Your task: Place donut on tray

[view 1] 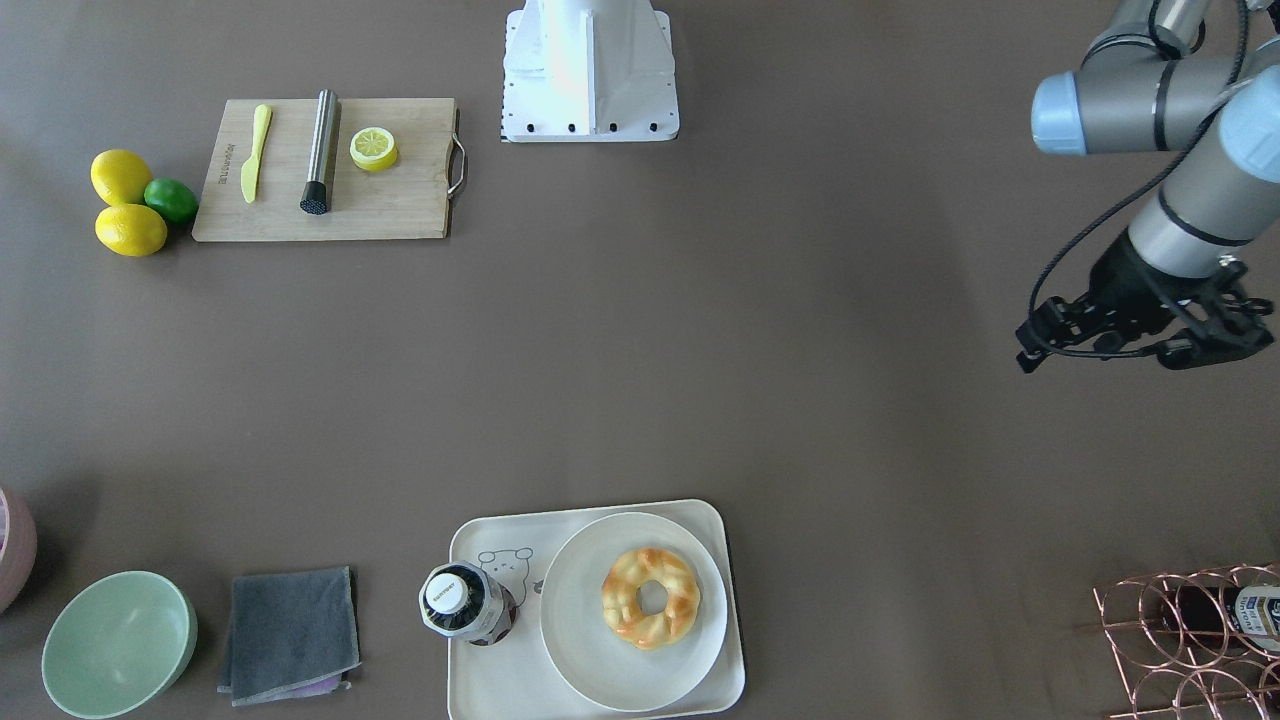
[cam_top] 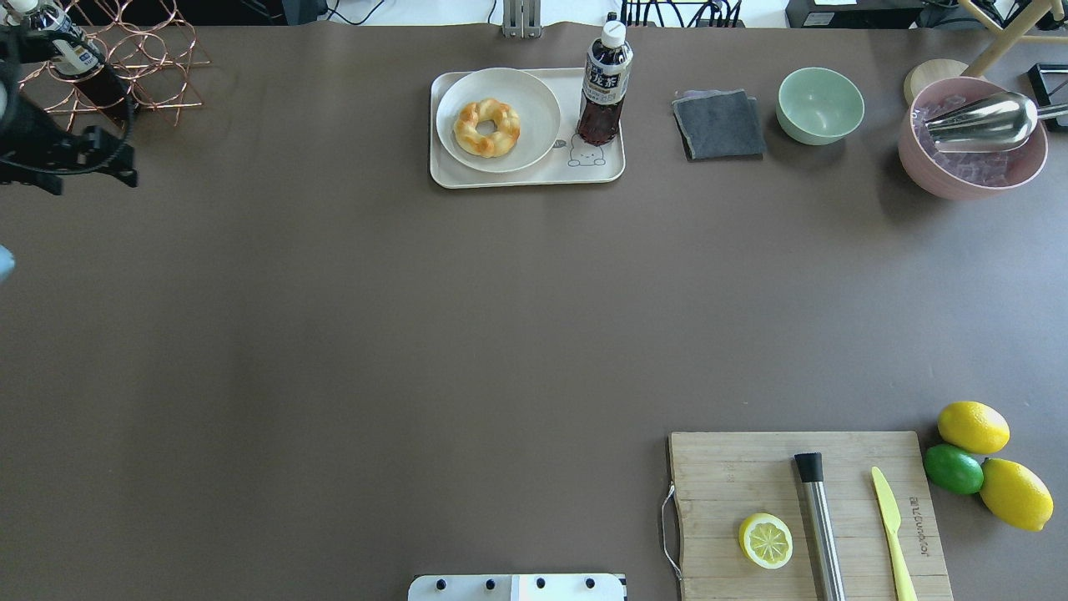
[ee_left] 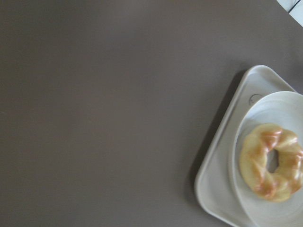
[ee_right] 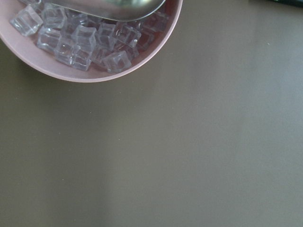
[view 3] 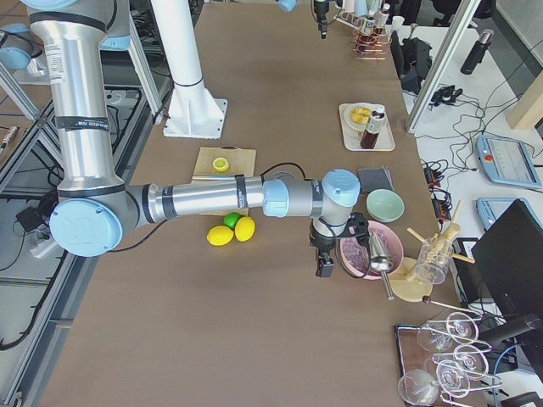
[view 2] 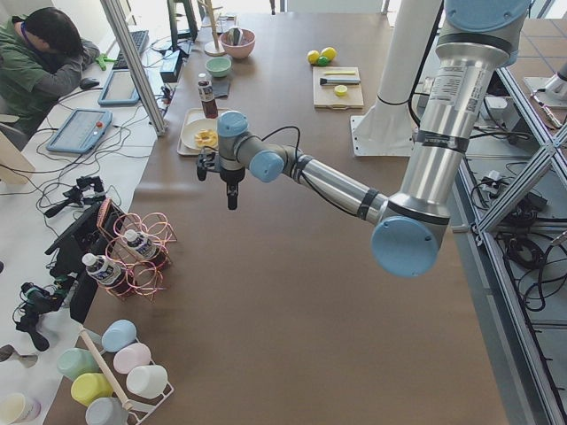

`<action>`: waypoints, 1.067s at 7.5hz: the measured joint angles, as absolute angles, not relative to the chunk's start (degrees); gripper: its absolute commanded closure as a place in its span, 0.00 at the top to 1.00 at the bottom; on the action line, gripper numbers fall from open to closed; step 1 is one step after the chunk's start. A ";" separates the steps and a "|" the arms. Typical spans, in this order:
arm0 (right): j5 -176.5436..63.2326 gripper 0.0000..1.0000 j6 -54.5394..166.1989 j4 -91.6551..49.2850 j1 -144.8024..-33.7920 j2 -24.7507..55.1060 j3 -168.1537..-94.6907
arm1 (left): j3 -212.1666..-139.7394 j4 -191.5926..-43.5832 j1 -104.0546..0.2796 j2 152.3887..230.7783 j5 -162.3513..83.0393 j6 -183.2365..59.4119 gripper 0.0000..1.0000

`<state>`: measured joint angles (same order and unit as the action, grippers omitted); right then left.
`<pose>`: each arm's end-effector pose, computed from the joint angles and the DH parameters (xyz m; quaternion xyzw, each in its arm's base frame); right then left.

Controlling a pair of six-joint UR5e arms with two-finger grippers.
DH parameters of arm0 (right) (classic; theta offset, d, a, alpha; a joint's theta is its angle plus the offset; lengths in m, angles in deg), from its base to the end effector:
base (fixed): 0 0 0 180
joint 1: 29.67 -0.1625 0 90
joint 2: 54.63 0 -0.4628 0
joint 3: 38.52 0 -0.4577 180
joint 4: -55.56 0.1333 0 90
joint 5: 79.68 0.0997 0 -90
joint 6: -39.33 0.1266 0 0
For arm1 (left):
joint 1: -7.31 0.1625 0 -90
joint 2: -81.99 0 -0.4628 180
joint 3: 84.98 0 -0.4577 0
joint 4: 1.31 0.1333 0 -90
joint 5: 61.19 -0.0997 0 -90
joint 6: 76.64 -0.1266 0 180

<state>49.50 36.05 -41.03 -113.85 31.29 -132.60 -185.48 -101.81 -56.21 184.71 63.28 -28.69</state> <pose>-0.0066 -0.5907 0.6545 0.0055 -0.3355 -0.0793 0.9387 0.2406 -0.6213 0.4650 0.0491 0.3934 -0.0858 0.9141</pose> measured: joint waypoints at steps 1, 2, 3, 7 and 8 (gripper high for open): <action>49.33 1.00 35.62 -41.03 -114.66 32.12 -132.61 | -185.27 -98.96 -62.29 180.96 65.32 -42.18 0.99; 49.19 1.00 34.28 -41.03 -115.46 32.78 -132.58 | -184.72 -95.26 -67.78 178.86 66.66 -53.31 0.99; 49.12 1.00 33.21 -41.03 -116.24 33.43 -132.48 | -184.25 -91.05 -72.43 177.84 67.32 -62.13 0.99; 48.86 1.00 32.35 -40.97 -119.35 36.08 -132.48 | -181.49 -84.92 -83.39 171.23 70.77 -76.11 0.99; 48.58 1.00 32.37 -40.96 -119.62 36.14 -132.48 | -181.31 -84.93 -83.70 170.73 71.14 -76.36 0.99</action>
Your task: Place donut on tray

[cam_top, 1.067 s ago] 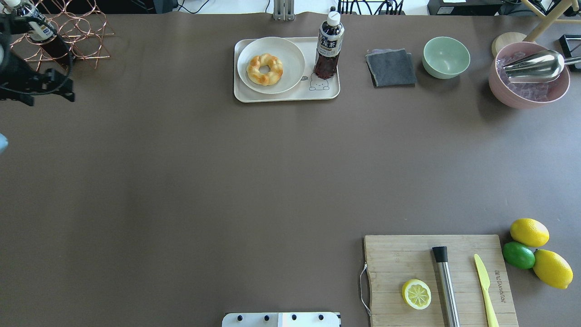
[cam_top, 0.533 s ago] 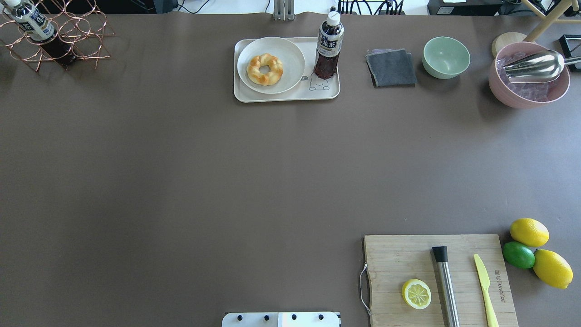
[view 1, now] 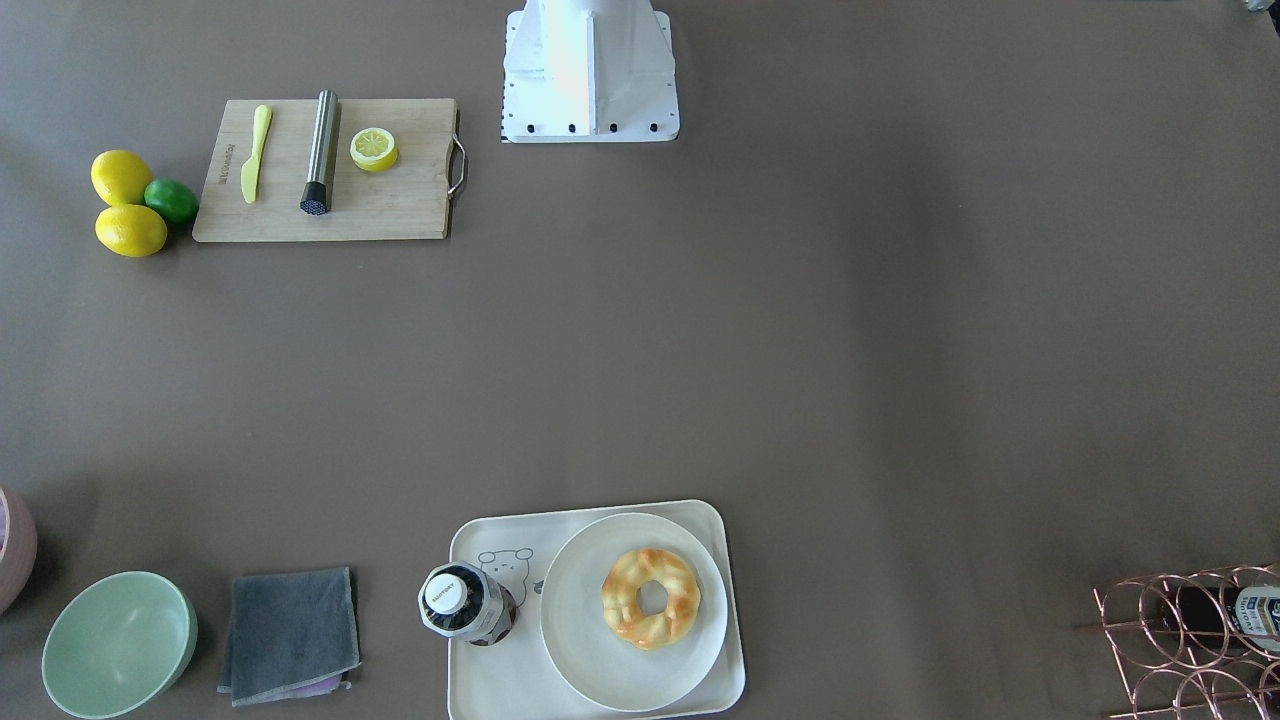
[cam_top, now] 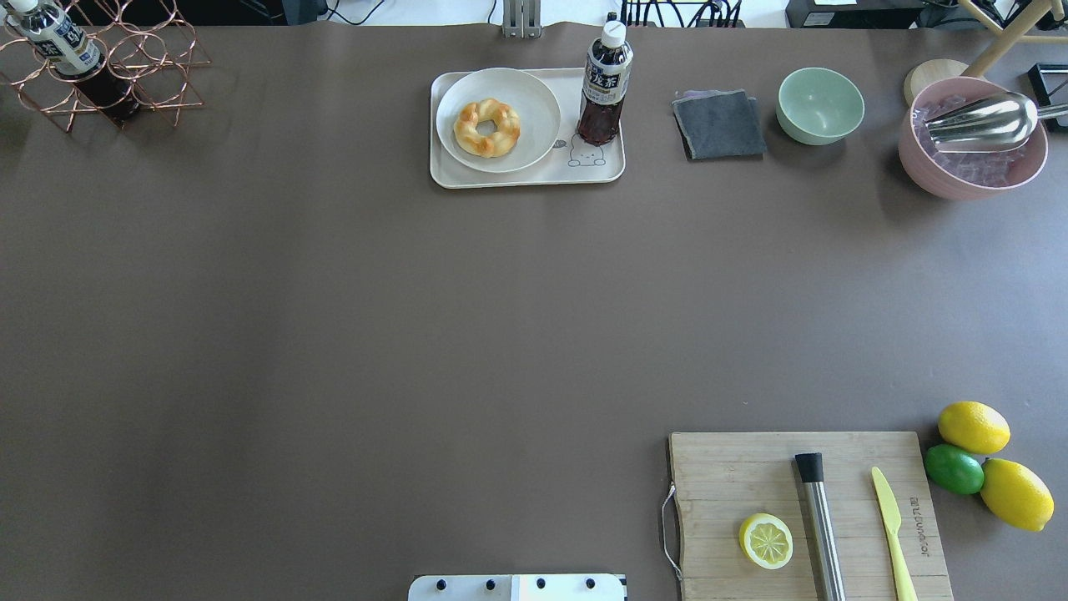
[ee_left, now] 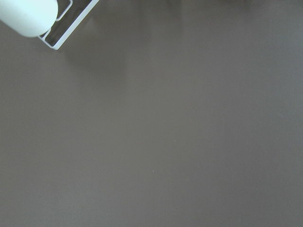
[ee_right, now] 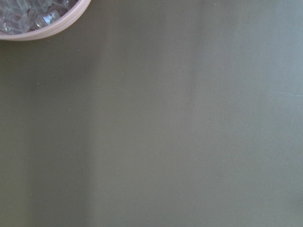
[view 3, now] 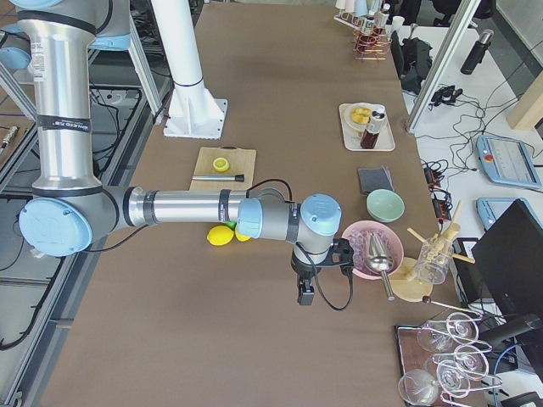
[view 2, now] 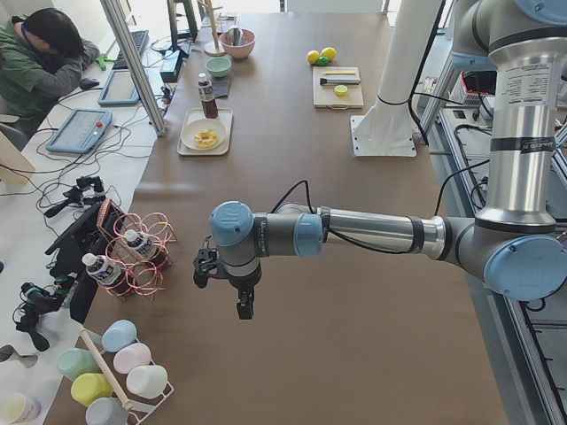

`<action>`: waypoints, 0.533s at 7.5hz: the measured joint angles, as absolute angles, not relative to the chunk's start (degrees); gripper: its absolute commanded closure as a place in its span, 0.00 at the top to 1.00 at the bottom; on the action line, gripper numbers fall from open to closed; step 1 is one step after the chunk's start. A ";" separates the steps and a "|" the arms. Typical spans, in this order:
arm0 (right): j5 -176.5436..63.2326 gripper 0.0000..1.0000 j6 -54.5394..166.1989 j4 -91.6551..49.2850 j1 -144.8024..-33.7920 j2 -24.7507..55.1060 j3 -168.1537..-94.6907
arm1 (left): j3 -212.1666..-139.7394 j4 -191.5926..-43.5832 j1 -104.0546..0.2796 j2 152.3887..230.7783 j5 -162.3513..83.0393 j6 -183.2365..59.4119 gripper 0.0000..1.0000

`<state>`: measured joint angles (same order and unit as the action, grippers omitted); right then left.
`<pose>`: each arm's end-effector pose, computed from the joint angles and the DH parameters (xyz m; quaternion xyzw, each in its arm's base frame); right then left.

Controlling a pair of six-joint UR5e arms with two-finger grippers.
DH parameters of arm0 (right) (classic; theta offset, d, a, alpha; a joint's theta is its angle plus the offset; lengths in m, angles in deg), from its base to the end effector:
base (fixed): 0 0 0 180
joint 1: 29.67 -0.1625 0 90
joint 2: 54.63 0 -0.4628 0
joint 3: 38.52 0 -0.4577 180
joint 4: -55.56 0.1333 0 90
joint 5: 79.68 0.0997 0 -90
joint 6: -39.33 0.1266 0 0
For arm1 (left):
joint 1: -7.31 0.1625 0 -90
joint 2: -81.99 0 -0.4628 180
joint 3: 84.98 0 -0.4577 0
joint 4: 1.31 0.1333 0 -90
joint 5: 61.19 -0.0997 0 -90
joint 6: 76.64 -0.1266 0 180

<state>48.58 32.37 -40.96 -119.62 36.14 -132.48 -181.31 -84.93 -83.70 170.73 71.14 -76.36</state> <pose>0.0544 -0.5446 0.7048 -0.0077 -0.3286 -0.0482 0.9432 -0.0576 -0.5423 0.6806 -0.0084 0.3611 -0.0146 0.9324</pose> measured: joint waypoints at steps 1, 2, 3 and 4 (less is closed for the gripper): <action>48.44 1.00 32.38 -40.95 -119.70 36.20 -132.52 | -181.46 -84.92 -83.78 170.53 71.23 -76.41 0.99; 48.40 1.00 32.38 -40.97 -119.73 36.23 -132.53 | -181.59 -84.87 -83.77 170.54 71.22 -76.25 0.99; 48.39 1.00 32.38 -40.97 -119.75 36.24 -132.52 | -181.43 -84.91 -83.71 170.54 71.18 -76.12 0.99; 48.43 1.00 32.38 -40.96 -119.74 36.24 -132.53 | -181.23 -84.98 -83.51 170.67 71.10 -76.07 0.99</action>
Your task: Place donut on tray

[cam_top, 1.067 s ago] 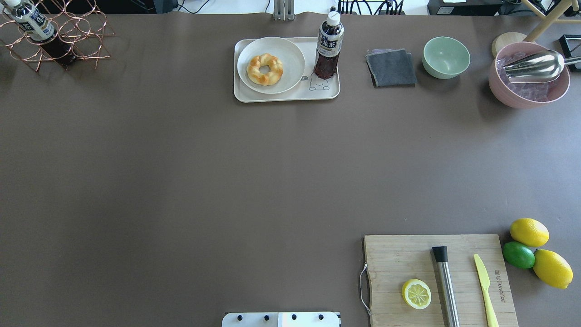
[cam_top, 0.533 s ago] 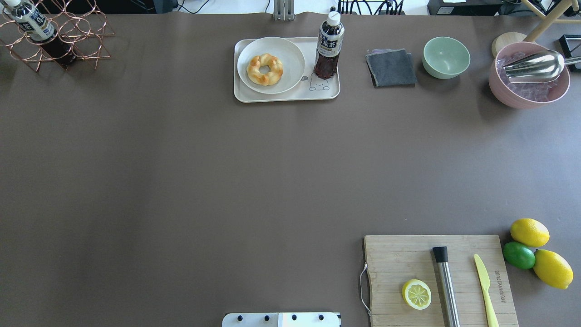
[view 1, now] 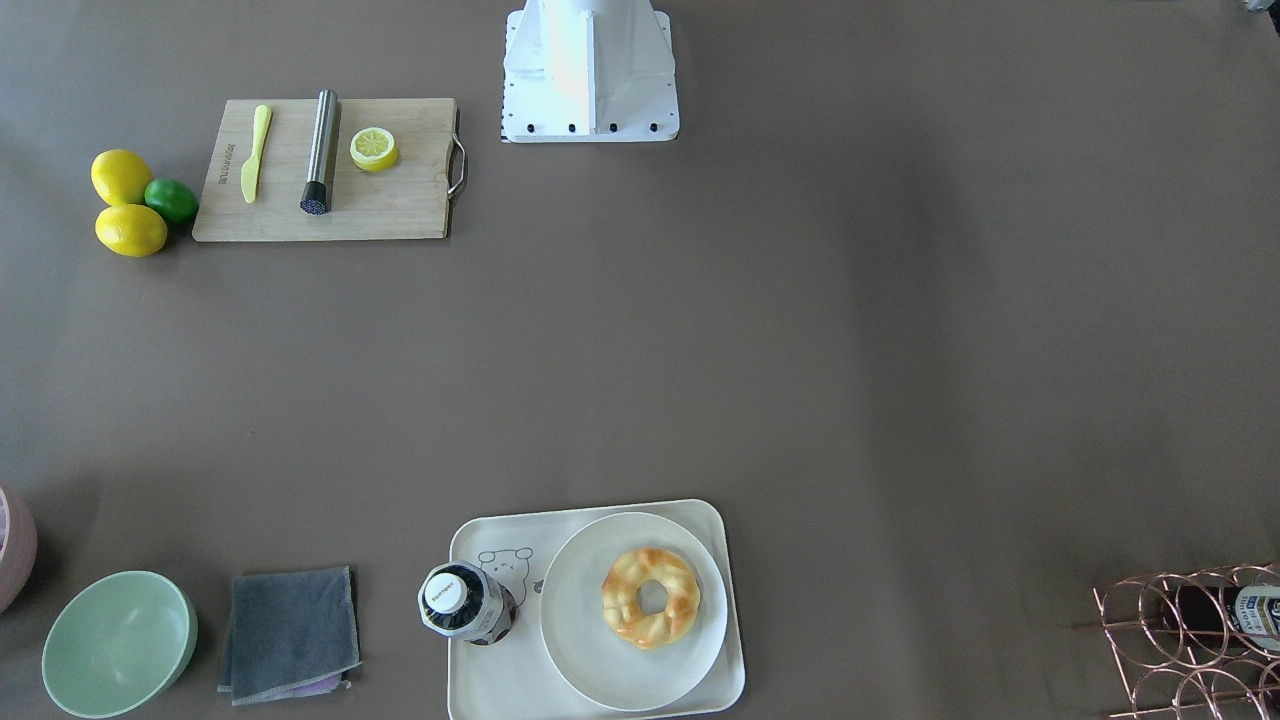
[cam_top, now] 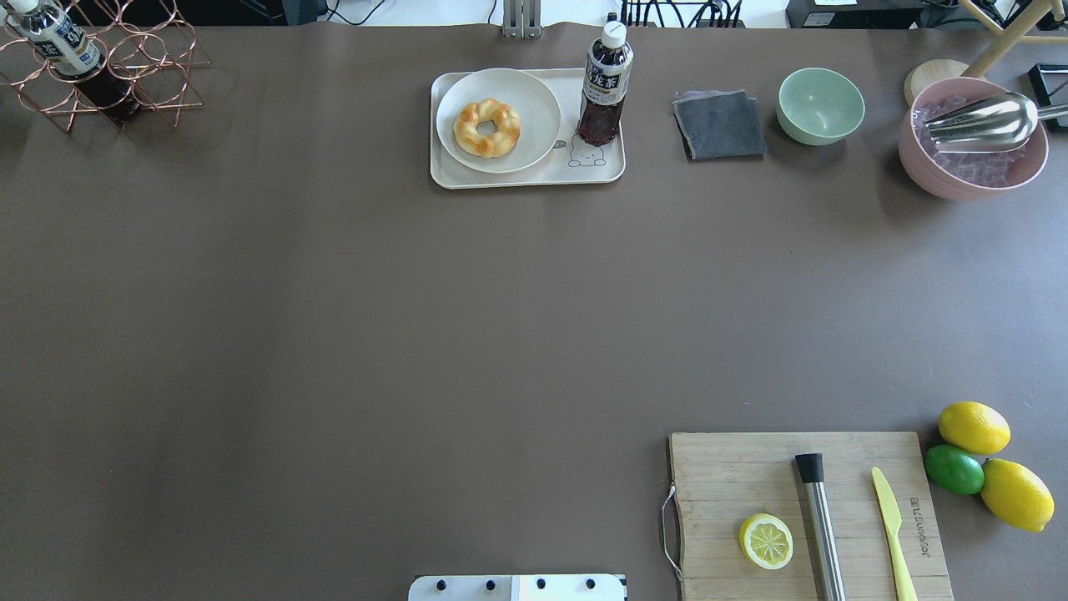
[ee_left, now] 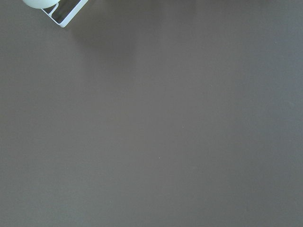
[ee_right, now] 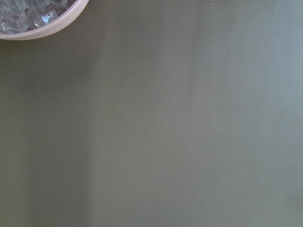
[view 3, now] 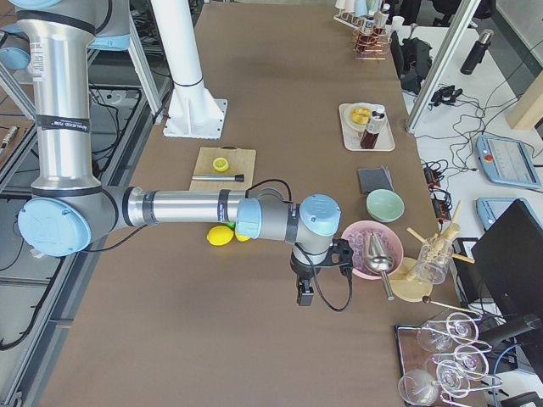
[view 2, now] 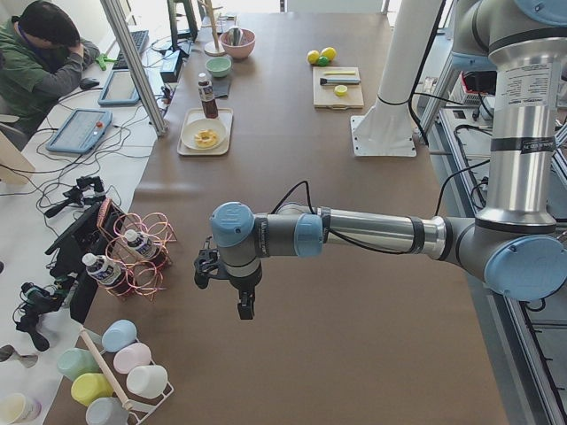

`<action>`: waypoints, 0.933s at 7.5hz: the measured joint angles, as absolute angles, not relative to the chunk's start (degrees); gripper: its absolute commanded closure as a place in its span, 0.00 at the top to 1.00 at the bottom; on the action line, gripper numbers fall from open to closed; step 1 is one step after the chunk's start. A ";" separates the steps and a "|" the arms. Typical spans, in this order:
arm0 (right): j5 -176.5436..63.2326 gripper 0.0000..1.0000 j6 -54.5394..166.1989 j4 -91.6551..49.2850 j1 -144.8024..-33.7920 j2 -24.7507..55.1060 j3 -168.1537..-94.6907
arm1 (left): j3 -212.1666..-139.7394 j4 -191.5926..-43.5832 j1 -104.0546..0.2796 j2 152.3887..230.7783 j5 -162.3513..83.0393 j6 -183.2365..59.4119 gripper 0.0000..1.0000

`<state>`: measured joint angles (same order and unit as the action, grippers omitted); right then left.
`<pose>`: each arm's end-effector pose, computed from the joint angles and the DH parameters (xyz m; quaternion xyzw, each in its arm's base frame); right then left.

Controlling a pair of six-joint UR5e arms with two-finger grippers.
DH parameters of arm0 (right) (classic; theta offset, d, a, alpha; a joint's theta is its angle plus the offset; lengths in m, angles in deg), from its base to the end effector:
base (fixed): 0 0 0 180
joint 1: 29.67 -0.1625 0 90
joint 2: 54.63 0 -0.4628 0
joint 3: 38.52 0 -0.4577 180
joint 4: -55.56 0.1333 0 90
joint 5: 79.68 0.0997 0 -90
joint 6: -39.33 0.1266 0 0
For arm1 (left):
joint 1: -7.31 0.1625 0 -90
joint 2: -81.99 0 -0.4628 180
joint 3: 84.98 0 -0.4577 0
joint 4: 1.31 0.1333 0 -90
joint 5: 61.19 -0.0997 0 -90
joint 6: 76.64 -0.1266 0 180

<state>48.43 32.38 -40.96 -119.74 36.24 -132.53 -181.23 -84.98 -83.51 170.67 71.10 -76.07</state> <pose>0.0558 -0.5436 0.7055 -0.0078 -0.3274 -0.0471 0.9437 -0.0559 -0.5420 0.6819 -0.0106 0.3607 -0.0157 0.9325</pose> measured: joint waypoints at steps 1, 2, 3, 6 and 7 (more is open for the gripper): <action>48.49 1.00 32.39 -40.95 -119.67 36.21 -132.54 | -181.06 -85.00 -83.39 170.71 71.04 -76.11 0.99; 48.53 1.00 32.39 -40.94 -119.63 36.18 -132.55 | -180.84 -84.99 -83.35 170.61 71.02 -76.09 0.99; 48.55 1.00 32.42 -40.94 -119.60 36.17 -132.56 | -180.43 -84.98 -83.32 170.55 71.06 -76.09 0.99; 48.56 1.00 32.65 -40.94 -119.58 36.16 -132.58 | -179.87 -84.99 -83.24 170.50 70.92 -76.11 0.99; 48.56 1.00 32.74 -40.94 -119.58 36.16 -132.57 | -179.92 -85.06 -83.23 170.49 70.87 -76.12 0.99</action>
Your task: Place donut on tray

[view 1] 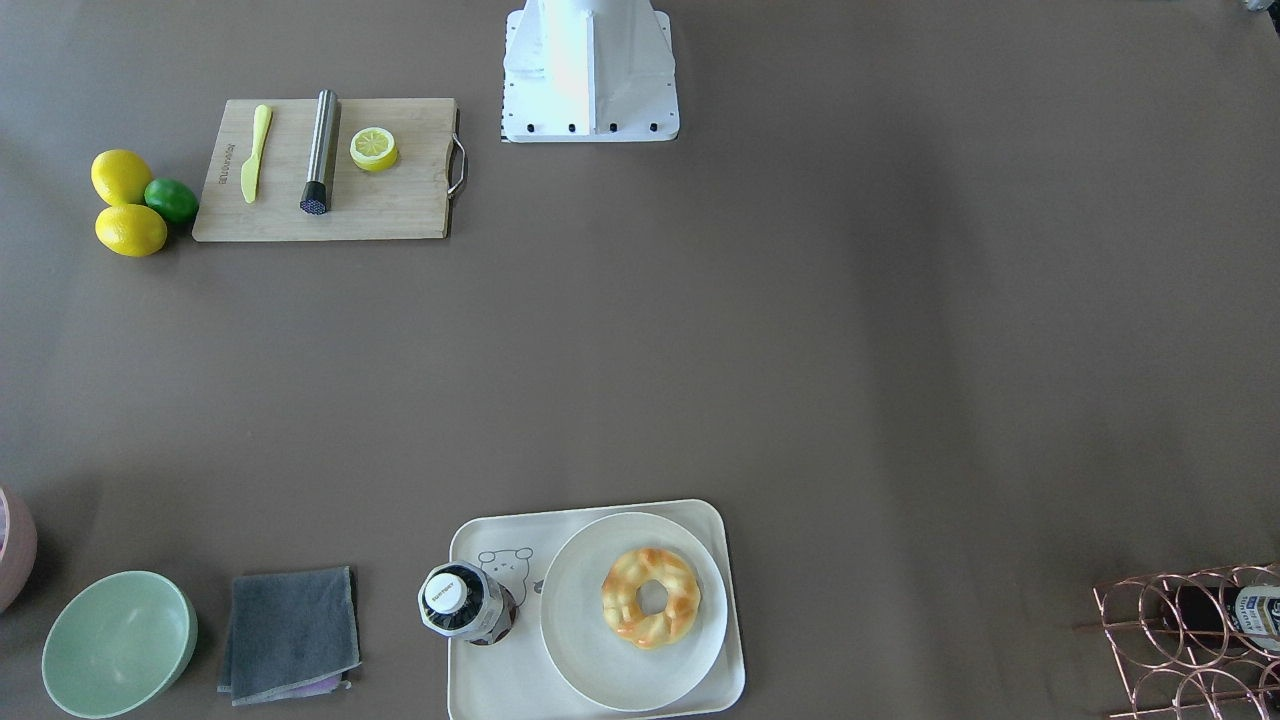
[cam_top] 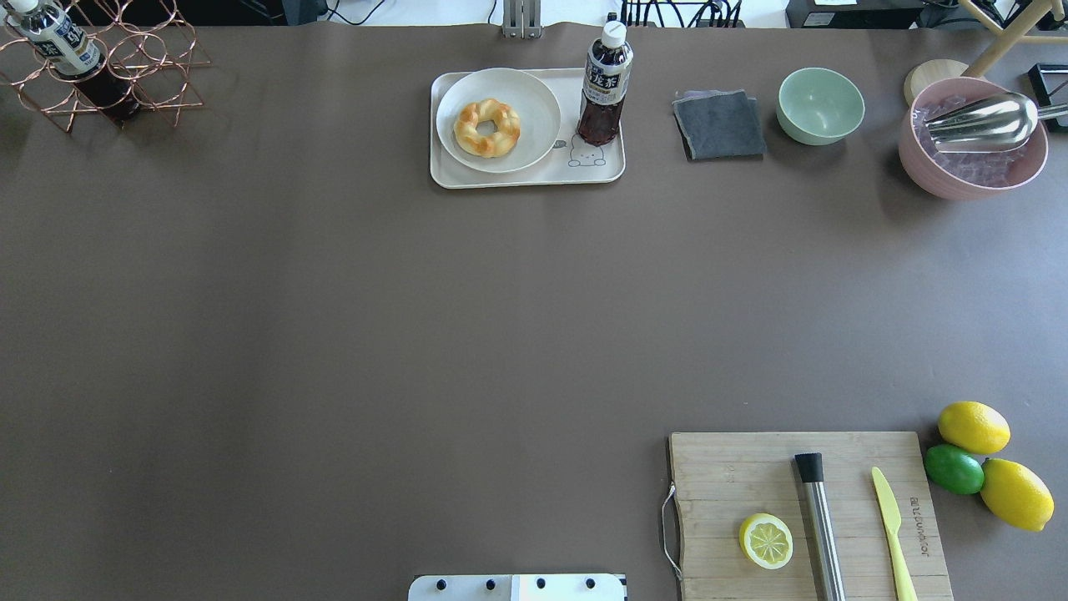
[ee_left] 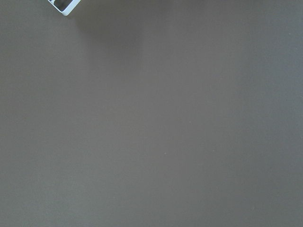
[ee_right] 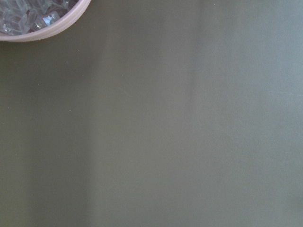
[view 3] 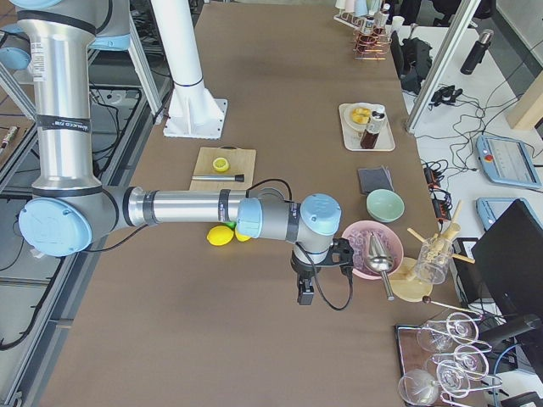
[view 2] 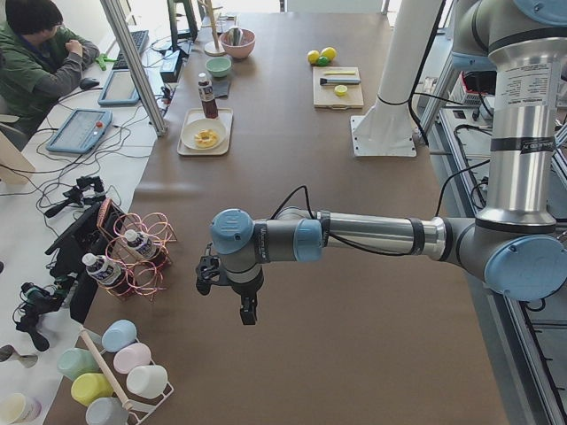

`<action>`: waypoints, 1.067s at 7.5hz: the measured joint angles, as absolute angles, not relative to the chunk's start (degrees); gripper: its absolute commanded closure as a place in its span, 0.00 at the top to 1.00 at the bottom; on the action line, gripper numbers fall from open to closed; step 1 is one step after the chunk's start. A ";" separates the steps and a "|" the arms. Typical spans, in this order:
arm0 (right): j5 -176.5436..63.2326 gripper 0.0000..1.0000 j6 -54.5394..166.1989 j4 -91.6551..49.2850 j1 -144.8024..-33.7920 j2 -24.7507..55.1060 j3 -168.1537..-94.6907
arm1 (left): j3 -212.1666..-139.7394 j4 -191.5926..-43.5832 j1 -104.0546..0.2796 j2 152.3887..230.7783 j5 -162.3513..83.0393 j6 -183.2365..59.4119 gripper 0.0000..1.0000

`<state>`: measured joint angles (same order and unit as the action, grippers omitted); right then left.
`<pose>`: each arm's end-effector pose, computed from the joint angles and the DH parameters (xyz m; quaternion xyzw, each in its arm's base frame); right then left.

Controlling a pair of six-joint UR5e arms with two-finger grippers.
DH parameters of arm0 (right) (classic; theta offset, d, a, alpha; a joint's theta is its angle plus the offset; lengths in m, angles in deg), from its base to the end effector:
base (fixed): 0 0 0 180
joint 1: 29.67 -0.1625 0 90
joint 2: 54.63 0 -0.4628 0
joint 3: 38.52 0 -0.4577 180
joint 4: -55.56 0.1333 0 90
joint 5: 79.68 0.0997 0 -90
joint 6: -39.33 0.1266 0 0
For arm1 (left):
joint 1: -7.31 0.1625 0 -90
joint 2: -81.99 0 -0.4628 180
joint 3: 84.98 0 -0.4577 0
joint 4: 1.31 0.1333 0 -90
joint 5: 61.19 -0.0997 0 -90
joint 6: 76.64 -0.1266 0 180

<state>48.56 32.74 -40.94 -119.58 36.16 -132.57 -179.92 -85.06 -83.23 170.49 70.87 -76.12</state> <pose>0.0541 -0.5446 0.7041 -0.0081 -0.3284 -0.0458 0.9434 -0.0536 -0.5393 0.6964 -0.0228 0.3588 -0.0174 0.9330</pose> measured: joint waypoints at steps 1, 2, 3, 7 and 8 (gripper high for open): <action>48.56 1.00 32.79 -40.94 -119.58 36.16 -132.56 | -179.91 -85.35 -83.22 170.45 70.84 -76.16 0.99; 48.56 1.00 32.81 -40.94 -119.58 36.16 -132.56 | -179.92 -85.59 -83.22 170.42 70.79 -76.18 0.99; 48.60 1.00 32.79 -40.94 -119.58 36.19 -132.56 | -179.94 -85.70 -83.22 170.32 70.76 -76.20 0.99; 48.64 1.00 32.63 -40.94 -119.58 36.16 -132.59 | -179.28 -85.77 -83.17 170.15 70.71 -76.11 0.99; 48.64 1.00 32.59 -40.94 -119.58 36.16 -132.62 | -178.85 -85.77 -83.19 170.17 70.87 -76.01 0.99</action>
<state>48.64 32.59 -40.94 -119.58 36.16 -132.62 -178.85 -85.77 -83.19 170.17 70.87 -76.01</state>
